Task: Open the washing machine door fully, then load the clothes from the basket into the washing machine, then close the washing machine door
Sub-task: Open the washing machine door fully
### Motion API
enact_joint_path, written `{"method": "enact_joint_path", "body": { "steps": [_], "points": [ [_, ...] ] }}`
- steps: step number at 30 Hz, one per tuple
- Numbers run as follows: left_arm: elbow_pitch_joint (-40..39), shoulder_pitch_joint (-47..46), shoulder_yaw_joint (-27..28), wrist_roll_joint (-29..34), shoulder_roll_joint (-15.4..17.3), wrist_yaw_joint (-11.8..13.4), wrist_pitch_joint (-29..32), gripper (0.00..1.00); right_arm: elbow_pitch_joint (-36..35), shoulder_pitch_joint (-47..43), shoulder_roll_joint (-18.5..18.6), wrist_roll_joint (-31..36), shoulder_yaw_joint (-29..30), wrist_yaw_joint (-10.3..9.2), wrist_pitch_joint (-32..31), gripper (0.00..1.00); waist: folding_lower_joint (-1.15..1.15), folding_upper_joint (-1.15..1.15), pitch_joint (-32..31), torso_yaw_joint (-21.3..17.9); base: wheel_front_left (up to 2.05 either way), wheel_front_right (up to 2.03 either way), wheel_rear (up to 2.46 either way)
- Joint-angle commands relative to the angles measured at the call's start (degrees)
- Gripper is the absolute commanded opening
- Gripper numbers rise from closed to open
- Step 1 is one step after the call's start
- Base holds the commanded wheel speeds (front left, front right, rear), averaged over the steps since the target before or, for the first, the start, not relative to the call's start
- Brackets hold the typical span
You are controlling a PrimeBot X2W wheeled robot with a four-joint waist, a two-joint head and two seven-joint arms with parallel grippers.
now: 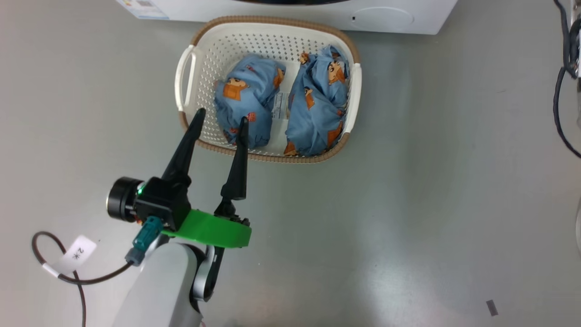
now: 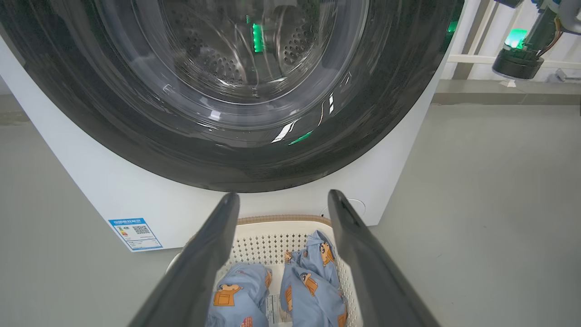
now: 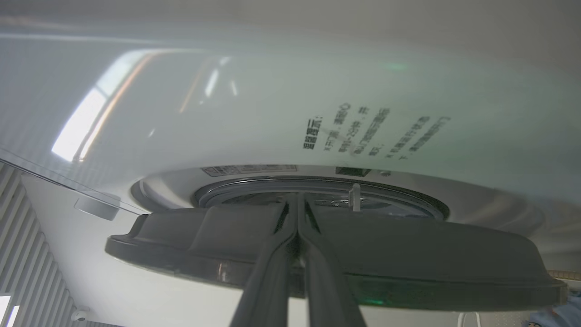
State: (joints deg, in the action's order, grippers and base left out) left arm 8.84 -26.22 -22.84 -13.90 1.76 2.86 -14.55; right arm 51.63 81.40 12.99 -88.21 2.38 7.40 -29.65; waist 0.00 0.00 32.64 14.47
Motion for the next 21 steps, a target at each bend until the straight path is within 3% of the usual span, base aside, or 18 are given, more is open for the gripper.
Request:
{"method": "enact_joint_path", "body": {
  "steps": [1, 21],
  "points": [
    [-1.7, -0.7, 1.3, -0.6, 1.1, 0.7, -0.4, 1.0, -0.9, 1.7, -0.9, 0.9, -0.5, 0.09, 0.1, 0.0, 0.0, 0.0, 0.6, 0.6, 0.0, 0.0, 0.0],
    [-2.7, -1.7, 0.3, -1.6, 1.1, 2.1, -0.4, 1.0, 2.5, 5.3, -0.3, 3.8, -3.6, 0.09, -5.0, 0.0, 0.0, 0.0, 2.4, 1.4, 0.0, 0.0, 0.0]
  ]
}}
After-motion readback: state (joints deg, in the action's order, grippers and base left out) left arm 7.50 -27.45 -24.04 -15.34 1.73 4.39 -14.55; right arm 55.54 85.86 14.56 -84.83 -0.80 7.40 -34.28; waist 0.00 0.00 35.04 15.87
